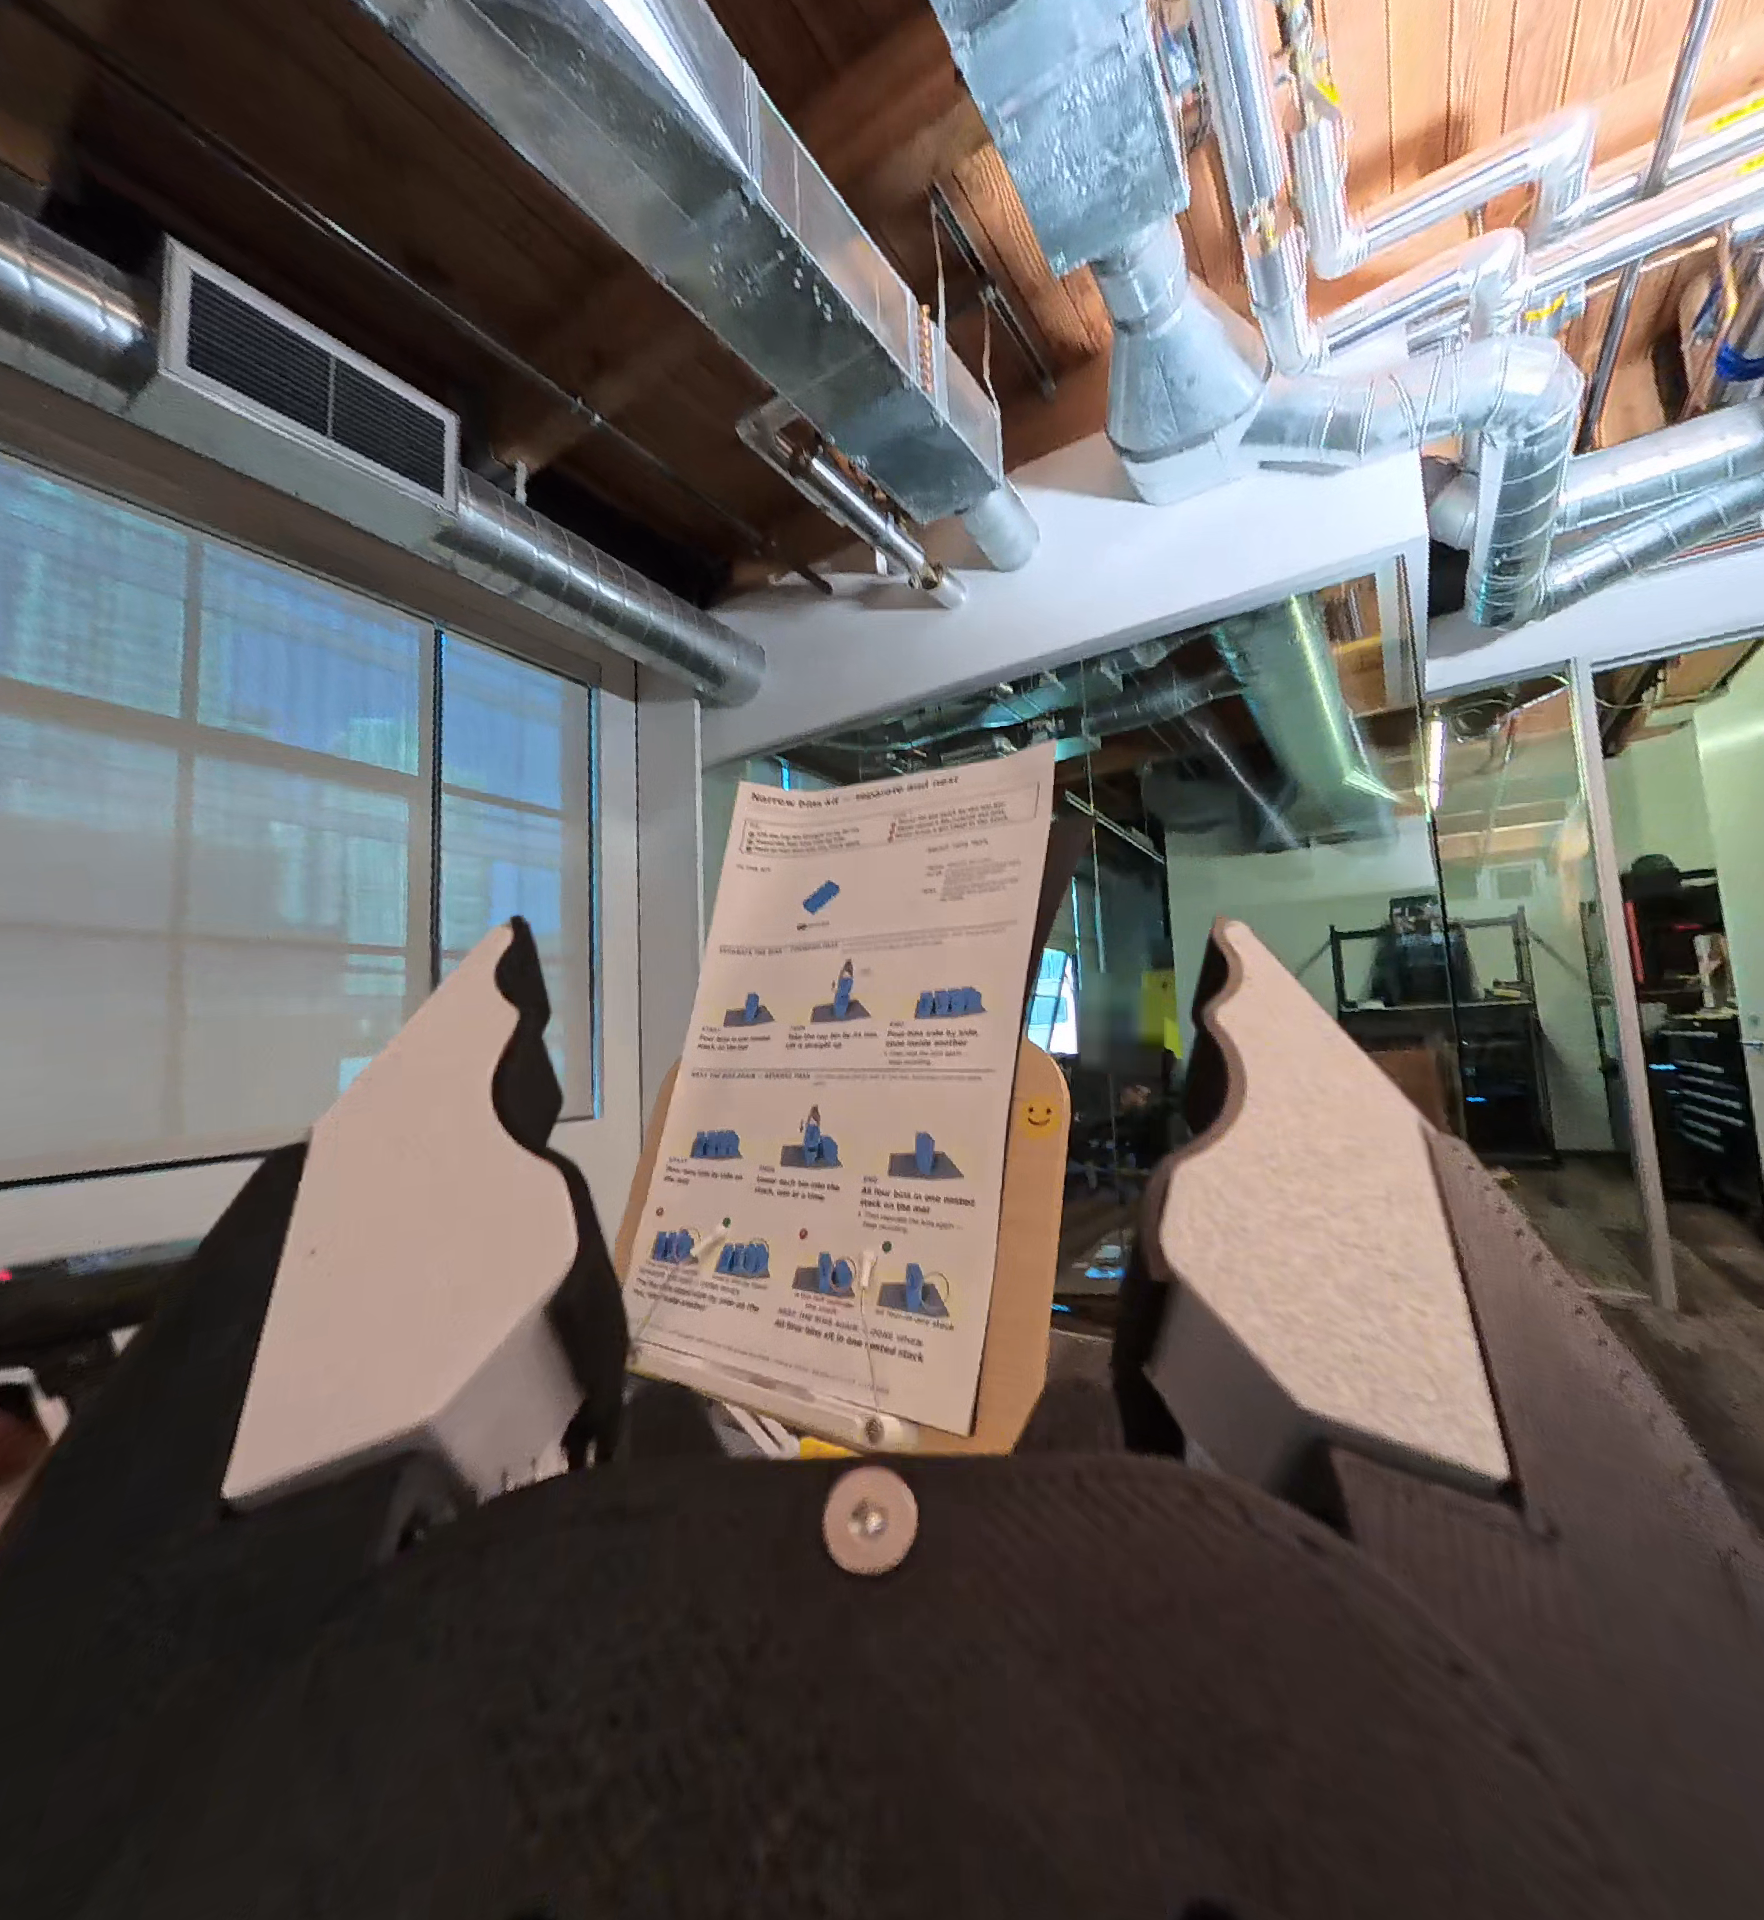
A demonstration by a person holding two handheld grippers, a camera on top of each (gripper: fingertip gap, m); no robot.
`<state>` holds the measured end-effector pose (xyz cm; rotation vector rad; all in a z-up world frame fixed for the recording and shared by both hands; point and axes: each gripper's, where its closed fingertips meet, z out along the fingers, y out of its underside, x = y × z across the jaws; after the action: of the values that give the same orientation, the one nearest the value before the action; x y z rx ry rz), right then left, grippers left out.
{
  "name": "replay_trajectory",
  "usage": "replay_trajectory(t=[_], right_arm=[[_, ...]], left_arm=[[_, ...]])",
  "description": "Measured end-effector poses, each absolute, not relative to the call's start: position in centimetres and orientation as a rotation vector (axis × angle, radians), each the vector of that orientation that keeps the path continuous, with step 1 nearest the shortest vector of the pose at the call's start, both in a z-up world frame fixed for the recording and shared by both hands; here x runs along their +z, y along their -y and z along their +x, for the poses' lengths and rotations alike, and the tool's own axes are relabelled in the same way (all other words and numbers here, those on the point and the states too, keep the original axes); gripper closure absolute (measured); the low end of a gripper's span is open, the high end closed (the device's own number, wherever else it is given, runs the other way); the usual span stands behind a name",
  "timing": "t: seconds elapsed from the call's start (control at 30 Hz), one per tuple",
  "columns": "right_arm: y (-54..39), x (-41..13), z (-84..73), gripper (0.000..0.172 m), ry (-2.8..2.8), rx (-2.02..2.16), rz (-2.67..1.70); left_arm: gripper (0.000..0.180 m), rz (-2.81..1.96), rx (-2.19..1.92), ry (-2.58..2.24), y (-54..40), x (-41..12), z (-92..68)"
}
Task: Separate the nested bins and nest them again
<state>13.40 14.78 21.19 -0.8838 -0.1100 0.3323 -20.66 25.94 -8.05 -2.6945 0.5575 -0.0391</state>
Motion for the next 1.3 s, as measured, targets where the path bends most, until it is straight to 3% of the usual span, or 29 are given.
replay_trajectory(t=[0.87,1.3], right_arm=[[-14.0,22.3,14.9,0.054,0.070,0.477,-0.856],[-16.7,20.3,15.8,0.056,0.010,0.580,-0.984]], left_arm=[[0.022,-2.871,-0.040,-0.489,-24.6,-11.8,-20.7],[0.043,-2.938,-0.100,-0.472,-24.0,-10.9,-21.0]])
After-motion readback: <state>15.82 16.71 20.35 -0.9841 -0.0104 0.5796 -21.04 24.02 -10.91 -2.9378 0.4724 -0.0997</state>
